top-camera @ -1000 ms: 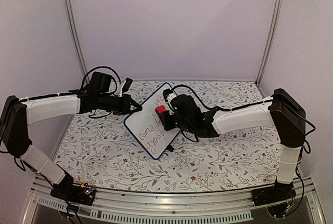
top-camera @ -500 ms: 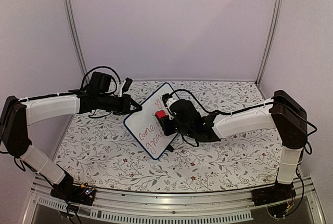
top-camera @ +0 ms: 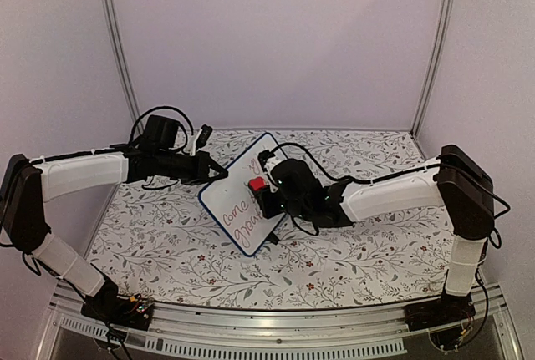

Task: Erase the whiteboard
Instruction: Erase the whiteboard on the whiteboard stand.

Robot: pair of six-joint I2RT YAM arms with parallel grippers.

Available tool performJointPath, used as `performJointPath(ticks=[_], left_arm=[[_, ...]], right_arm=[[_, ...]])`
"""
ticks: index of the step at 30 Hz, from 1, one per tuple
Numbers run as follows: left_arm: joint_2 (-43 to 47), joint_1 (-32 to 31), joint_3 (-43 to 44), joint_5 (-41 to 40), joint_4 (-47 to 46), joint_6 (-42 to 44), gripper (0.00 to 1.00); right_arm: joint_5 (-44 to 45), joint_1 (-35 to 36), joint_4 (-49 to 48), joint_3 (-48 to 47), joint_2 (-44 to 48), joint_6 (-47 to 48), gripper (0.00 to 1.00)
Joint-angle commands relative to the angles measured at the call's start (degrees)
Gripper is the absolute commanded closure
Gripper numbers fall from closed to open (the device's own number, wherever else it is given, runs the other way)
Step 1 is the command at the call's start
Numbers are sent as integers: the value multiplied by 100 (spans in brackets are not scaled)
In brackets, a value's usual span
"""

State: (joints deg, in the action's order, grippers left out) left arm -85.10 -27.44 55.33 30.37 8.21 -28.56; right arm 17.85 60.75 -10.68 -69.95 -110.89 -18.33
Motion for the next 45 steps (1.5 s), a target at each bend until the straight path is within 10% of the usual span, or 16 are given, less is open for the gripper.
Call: performJointPath(ticks=[1,45], left_arm=[[213,-118,22,338,-221,69,100],[207,-125,22,354,-220,74,100]], right_arm=[[-299,121,192,-319,-26,194,78],[144,-308,369,-177,75,-41,77]])
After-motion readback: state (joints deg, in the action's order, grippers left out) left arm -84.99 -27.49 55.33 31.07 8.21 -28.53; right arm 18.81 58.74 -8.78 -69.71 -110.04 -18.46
